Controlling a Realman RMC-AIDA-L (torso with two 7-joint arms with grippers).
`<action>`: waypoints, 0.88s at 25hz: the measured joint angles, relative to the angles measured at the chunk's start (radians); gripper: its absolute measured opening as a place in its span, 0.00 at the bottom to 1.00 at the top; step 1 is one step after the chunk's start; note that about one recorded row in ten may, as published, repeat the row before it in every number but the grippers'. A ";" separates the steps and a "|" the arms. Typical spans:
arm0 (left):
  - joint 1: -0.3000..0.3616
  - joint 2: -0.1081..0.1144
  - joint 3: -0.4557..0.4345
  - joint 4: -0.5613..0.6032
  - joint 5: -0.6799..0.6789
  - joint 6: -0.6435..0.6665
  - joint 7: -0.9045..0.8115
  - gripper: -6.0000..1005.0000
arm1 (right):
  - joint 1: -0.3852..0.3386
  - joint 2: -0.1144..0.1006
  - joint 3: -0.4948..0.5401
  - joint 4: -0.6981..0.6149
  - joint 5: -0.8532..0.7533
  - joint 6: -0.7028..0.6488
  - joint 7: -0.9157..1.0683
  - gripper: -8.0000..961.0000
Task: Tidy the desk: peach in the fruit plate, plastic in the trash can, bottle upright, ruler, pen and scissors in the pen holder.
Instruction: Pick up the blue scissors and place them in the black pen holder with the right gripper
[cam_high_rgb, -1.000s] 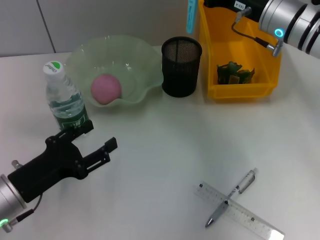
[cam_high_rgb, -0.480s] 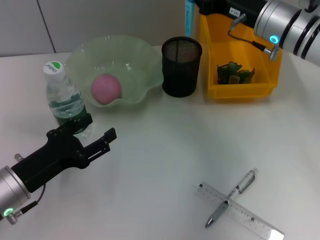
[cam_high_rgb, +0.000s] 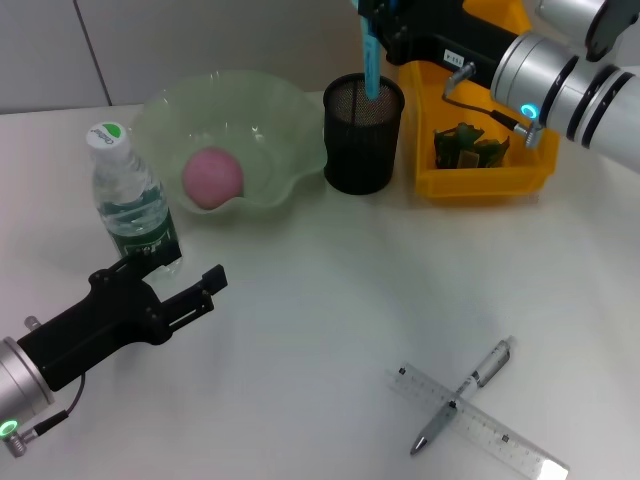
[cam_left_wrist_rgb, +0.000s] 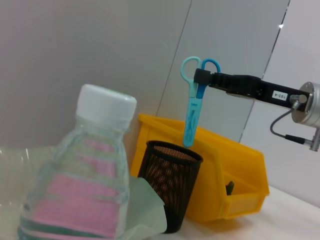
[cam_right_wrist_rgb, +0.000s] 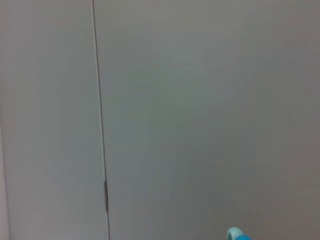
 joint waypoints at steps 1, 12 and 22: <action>-0.001 0.000 -0.009 0.001 0.015 0.000 -0.008 0.80 | 0.000 0.000 0.000 0.004 0.000 0.003 -0.004 0.18; 0.000 0.000 -0.018 0.002 0.073 0.009 -0.028 0.80 | 0.019 0.002 0.001 0.097 0.069 0.052 -0.128 0.19; -0.002 0.000 -0.020 0.003 0.084 0.020 -0.028 0.80 | 0.022 0.002 -0.002 0.133 0.126 0.065 -0.204 0.20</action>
